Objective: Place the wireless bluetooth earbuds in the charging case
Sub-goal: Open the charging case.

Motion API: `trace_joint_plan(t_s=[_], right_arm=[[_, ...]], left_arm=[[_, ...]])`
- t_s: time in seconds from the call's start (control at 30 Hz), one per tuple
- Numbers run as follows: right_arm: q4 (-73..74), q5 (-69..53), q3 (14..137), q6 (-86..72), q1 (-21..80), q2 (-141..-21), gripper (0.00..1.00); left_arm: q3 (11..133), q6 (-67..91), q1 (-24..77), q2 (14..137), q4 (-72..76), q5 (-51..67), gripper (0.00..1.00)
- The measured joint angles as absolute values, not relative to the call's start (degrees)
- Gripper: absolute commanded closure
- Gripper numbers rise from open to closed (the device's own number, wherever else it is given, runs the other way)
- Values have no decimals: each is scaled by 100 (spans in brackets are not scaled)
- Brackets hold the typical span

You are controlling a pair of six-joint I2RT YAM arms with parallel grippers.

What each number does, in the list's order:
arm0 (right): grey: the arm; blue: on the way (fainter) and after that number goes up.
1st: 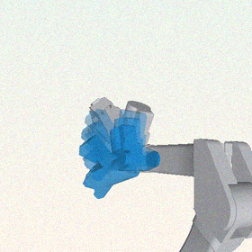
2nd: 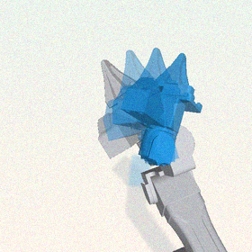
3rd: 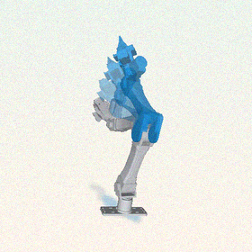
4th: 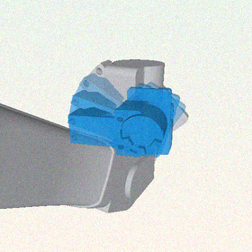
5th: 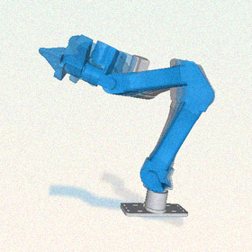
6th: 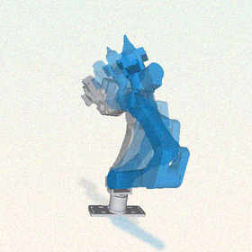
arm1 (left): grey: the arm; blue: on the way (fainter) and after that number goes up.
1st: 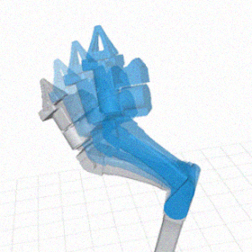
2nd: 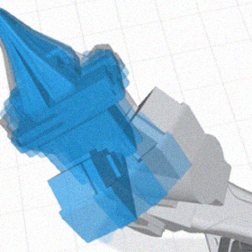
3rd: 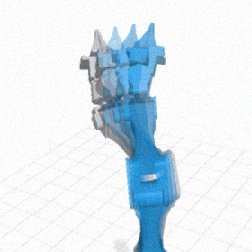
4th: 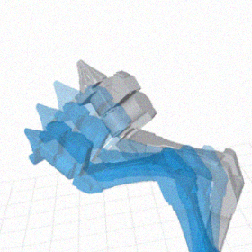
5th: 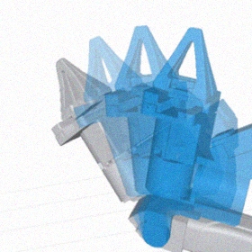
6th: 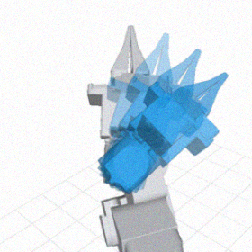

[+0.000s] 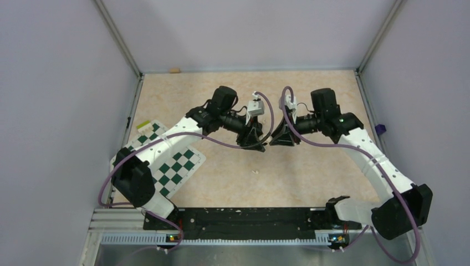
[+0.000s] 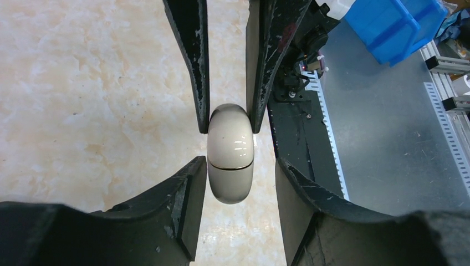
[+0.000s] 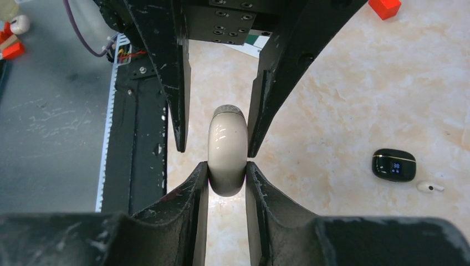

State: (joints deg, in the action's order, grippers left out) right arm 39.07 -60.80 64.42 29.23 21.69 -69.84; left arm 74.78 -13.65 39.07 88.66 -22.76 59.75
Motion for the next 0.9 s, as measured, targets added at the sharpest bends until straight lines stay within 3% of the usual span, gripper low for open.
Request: trace_joint_plan(t_s=[0.33,0.57,0.9], right_arm=[[3037,-5894,6058,2279,2119,-6571,84],[2864,-5929,6036,2040,2119,-6584,84],[2825,-5994,6034,1988,2119,-6667,84]], left_arm=[[7478,-1223,3907,8866,-2241,5977,47],[7478,-1079,3892,8866,-2119,5946,54],[7478,-985,3876,8866,-2104,5924,53]])
